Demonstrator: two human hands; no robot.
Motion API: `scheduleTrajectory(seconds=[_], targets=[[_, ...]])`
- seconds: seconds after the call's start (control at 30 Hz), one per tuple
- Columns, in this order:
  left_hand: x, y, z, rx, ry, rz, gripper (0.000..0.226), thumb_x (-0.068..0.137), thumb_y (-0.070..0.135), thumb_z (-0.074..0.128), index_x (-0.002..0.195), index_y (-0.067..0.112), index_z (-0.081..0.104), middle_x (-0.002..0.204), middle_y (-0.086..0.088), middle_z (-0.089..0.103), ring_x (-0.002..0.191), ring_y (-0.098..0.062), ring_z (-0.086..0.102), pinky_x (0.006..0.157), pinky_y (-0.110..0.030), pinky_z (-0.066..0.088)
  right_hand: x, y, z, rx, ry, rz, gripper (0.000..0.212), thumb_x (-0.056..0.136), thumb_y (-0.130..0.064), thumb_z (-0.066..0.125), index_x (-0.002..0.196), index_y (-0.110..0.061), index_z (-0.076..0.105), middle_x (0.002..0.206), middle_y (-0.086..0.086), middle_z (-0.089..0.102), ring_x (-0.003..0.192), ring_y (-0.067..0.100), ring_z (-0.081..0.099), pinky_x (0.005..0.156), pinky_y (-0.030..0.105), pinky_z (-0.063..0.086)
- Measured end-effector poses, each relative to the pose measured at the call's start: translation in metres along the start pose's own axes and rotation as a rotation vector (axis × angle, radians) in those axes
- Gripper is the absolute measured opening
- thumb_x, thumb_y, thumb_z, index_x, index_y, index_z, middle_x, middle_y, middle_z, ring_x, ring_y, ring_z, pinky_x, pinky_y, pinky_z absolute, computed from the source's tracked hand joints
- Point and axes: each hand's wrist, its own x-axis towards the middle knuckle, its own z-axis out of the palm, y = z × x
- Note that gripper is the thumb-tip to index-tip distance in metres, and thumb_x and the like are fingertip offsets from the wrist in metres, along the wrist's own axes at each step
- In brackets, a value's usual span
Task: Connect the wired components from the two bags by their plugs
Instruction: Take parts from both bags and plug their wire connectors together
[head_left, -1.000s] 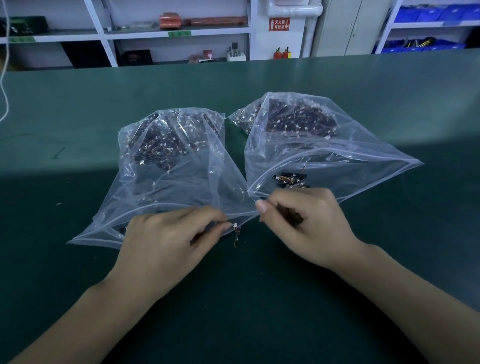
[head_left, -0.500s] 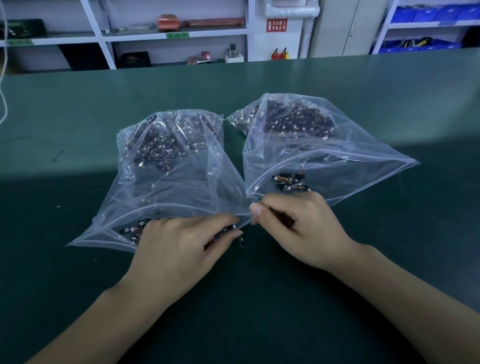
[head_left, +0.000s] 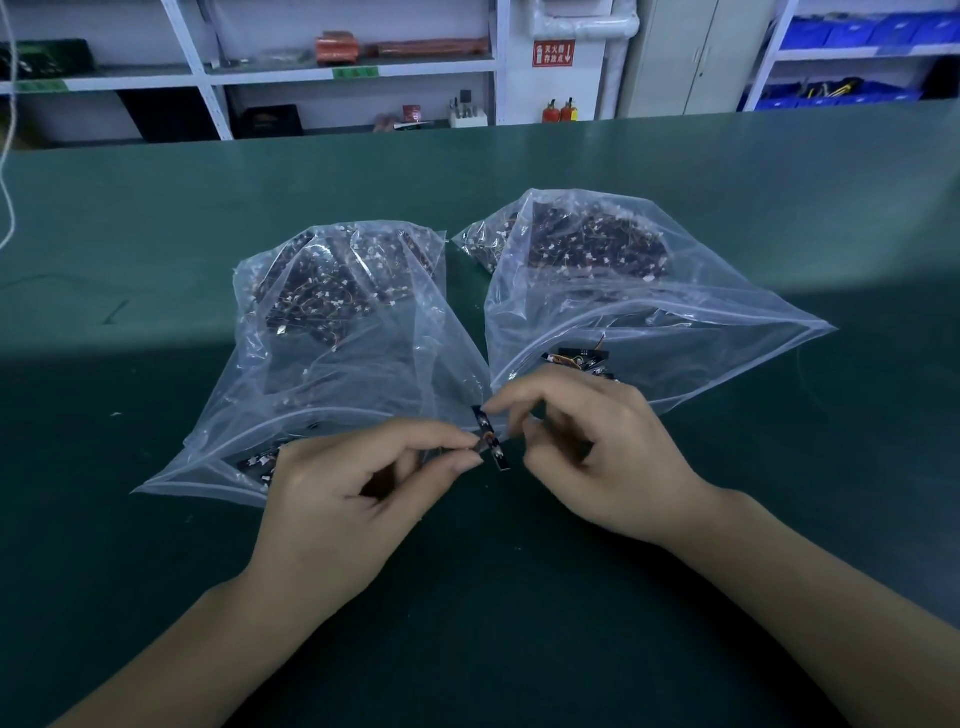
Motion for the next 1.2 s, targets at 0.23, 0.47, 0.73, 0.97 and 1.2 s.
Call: scheduleTrajectory(seconds=[0.23,0.47,0.73,0.97,1.2], targets=[[0.000,0.001,0.001,-0.032,-0.020,0.008,0.011,0.095,0.029,0.078,0.103,0.022,0.080,0.055,0.010,0.054,0.048,-0.012,0.056,0.056,-0.018,0.046,0.000,0.003,0.004,-0.051,-0.019,-0.077,0.032,0.093,-0.013,0.078,0.123,-0.022,0.076,0.120,-0.013,0.064,0.060,0.011,0.046,0.062,0.022,0.041],[-0.003,-0.006,0.001,0.057,0.002,-0.036,0.012,0.101,0.033,0.074,0.101,0.023,0.081,0.058,0.016,0.050,0.049,-0.009,0.053,0.051,-0.024,0.044,0.001,0.002,0.001,0.001,0.097,-0.127,0.007,0.098,-0.009,0.078,0.103,-0.008,0.082,0.108,0.002,0.071,0.081,-0.009,0.056,0.072,0.013,0.039],[-0.004,-0.004,-0.003,0.122,-0.020,0.015,0.017,0.102,0.028,0.068,0.117,0.025,0.076,0.065,0.027,0.046,0.050,-0.002,0.045,0.056,-0.012,0.039,0.001,0.004,0.003,0.004,0.134,-0.164,0.008,0.095,-0.009,0.082,0.102,-0.007,0.083,0.094,-0.003,0.076,0.081,-0.016,0.055,0.076,0.008,0.041],[-0.002,-0.006,-0.001,0.139,0.011,0.055,0.019,0.099,0.037,0.078,0.103,0.019,0.081,0.068,0.028,0.042,0.057,0.009,0.041,0.065,-0.005,0.036,0.002,0.004,0.004,0.002,0.129,-0.192,0.011,0.094,-0.008,0.082,0.105,-0.007,0.083,0.092,0.001,0.075,0.081,-0.004,0.060,0.076,0.014,0.045],[-0.003,-0.010,-0.002,0.152,0.023,0.048,0.011,0.103,0.033,0.074,0.102,0.024,0.079,0.069,0.025,0.040,0.055,0.002,0.043,0.063,-0.006,0.036,0.003,0.000,0.005,0.026,0.121,-0.183,0.014,0.091,-0.011,0.086,0.104,-0.006,0.083,0.091,-0.001,0.074,0.075,-0.003,0.058,0.071,0.016,0.045]])
